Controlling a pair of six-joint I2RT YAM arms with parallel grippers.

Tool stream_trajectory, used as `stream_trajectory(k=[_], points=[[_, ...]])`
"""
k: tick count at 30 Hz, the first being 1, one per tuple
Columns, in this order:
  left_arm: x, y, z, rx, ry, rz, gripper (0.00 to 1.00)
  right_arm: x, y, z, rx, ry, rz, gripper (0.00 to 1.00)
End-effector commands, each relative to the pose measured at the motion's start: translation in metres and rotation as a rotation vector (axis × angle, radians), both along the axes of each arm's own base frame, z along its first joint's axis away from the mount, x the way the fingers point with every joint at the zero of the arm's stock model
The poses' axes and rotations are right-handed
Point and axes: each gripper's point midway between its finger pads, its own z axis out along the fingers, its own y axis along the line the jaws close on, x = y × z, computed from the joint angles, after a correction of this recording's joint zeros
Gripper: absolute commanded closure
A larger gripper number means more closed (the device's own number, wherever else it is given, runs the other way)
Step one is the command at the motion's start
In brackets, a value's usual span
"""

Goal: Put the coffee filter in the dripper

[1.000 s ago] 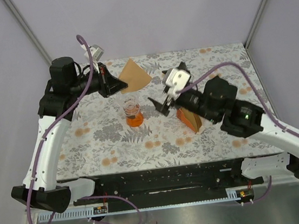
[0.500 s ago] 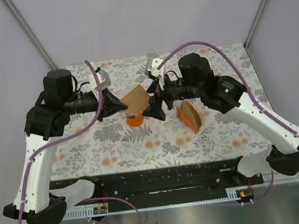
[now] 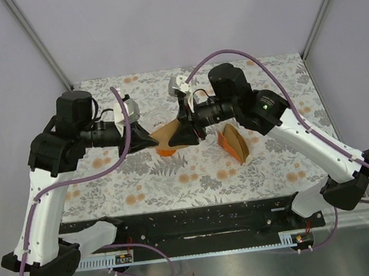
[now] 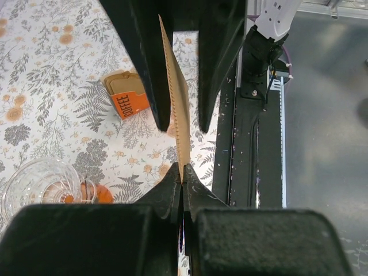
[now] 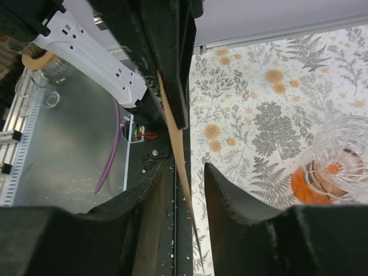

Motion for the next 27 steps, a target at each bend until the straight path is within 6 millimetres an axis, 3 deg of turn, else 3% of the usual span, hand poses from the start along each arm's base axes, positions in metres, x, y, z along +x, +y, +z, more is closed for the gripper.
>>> stream_trajectory(k=[1,4,5,6,7,8,10,13,15,21,25,27], points=[[-0.008,-0.004,0.019,-0.047,-0.037,-0.051,1.0,-0.005,0.01,0.015,0.055,0.033,0.061,0.64],[-0.011,-0.005,0.023,-0.059,-0.039,-0.065,0.99,-0.002,0.011,0.018,0.064,0.03,0.044,0.88],[-0.011,-0.005,0.024,-0.06,-0.038,-0.062,0.85,0.0,0.009,0.022,0.071,0.016,0.027,0.98],[-0.011,-0.004,0.027,-0.062,-0.045,-0.055,0.66,0.001,0.008,0.024,0.074,0.01,0.017,1.0],[-0.011,-0.003,0.03,-0.062,-0.055,-0.047,0.39,0.0,0.005,0.027,0.08,-0.003,0.008,1.0],[-0.011,-0.002,0.032,-0.062,-0.068,-0.038,0.27,-0.001,0.002,0.032,0.09,-0.014,0.004,1.0],[-0.013,0.003,0.037,-0.071,-0.109,-0.034,0.18,-0.009,-0.005,0.038,0.105,-0.027,0.018,1.0],[-0.012,0.008,0.044,-0.072,-0.155,-0.02,0.16,-0.02,-0.014,0.048,0.129,-0.037,0.039,1.0],[-0.013,0.01,0.046,-0.07,-0.18,-0.017,0.21,-0.026,-0.02,0.054,0.144,-0.049,0.044,1.0],[-0.022,0.007,0.053,-0.112,-0.156,-0.052,0.55,-0.036,-0.028,0.066,0.176,-0.058,0.051,1.0],[-0.031,0.001,0.058,-0.162,-0.109,-0.116,0.58,-0.037,-0.026,0.067,0.183,-0.049,0.061,1.0],[-0.039,-0.001,0.059,-0.182,-0.089,-0.159,0.52,-0.033,-0.025,0.067,0.182,-0.053,0.046,1.0]])
